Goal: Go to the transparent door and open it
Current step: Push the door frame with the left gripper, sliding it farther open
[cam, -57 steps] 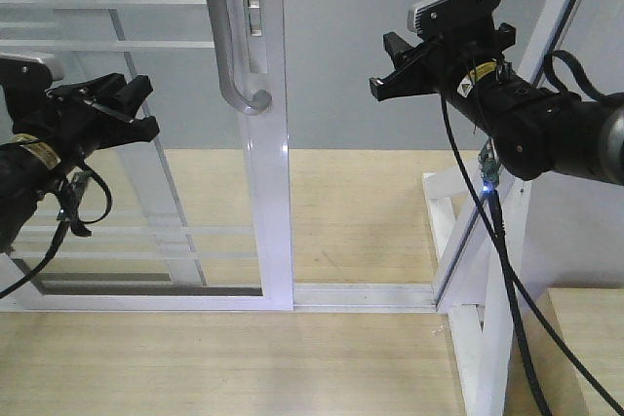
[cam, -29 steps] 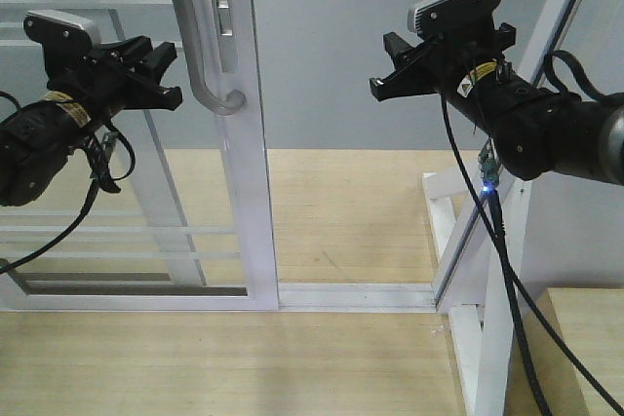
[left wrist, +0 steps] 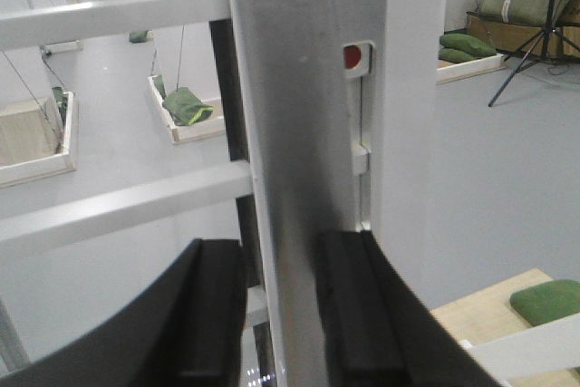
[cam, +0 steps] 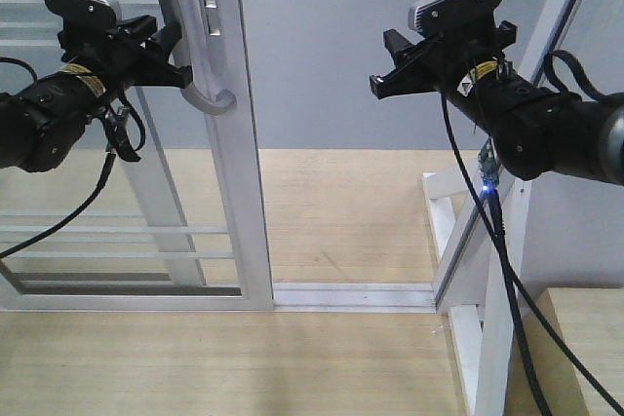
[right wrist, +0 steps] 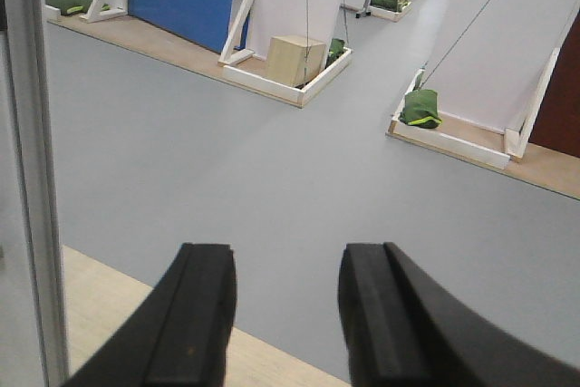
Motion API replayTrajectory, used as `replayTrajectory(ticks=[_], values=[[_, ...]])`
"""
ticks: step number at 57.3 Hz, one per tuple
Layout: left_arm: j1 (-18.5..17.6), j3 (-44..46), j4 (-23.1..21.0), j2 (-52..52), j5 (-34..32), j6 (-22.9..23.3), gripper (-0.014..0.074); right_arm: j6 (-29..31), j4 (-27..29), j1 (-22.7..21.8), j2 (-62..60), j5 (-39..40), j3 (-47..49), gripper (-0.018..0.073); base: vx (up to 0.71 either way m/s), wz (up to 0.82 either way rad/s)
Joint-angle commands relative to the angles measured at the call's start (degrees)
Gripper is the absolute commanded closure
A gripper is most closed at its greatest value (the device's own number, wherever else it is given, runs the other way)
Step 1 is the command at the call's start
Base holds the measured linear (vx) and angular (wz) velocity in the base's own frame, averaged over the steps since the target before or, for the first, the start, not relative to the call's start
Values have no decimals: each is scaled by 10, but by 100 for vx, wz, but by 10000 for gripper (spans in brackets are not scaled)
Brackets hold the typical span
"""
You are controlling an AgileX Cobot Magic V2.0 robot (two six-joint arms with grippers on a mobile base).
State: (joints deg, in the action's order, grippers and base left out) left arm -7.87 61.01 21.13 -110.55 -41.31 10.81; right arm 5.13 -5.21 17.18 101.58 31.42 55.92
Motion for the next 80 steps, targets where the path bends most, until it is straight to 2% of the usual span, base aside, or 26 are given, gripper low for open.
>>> replayTrajectory(ticks=[1,14,26,41,53,68,80], values=[[-3,30,-20,18,-44,4,219,2,0,-2,-31,50,14,203,0,0],[-8,37,-27,13,-43,5,143,2,0,-2,-27,53,14,203,0,0],[-7,37,-85,7,-47,-16,146,2,0,-2,-27,53,14,203,0,0],[-7,39,-80,6,-79,-15,147,2,0,-2,-27,53,14,203,0,0],[-7,82,-79,-6,-41,-9,147,2,0,-2,-27,53,14,203,0,0],[-7,88,-83,-8,-10,-9,147,2,0,-2,-27,53,14,207,0,0],[-4,88,-112,-4,-9,-16,181,2,0,-2,-27,53,14,207,0,0]])
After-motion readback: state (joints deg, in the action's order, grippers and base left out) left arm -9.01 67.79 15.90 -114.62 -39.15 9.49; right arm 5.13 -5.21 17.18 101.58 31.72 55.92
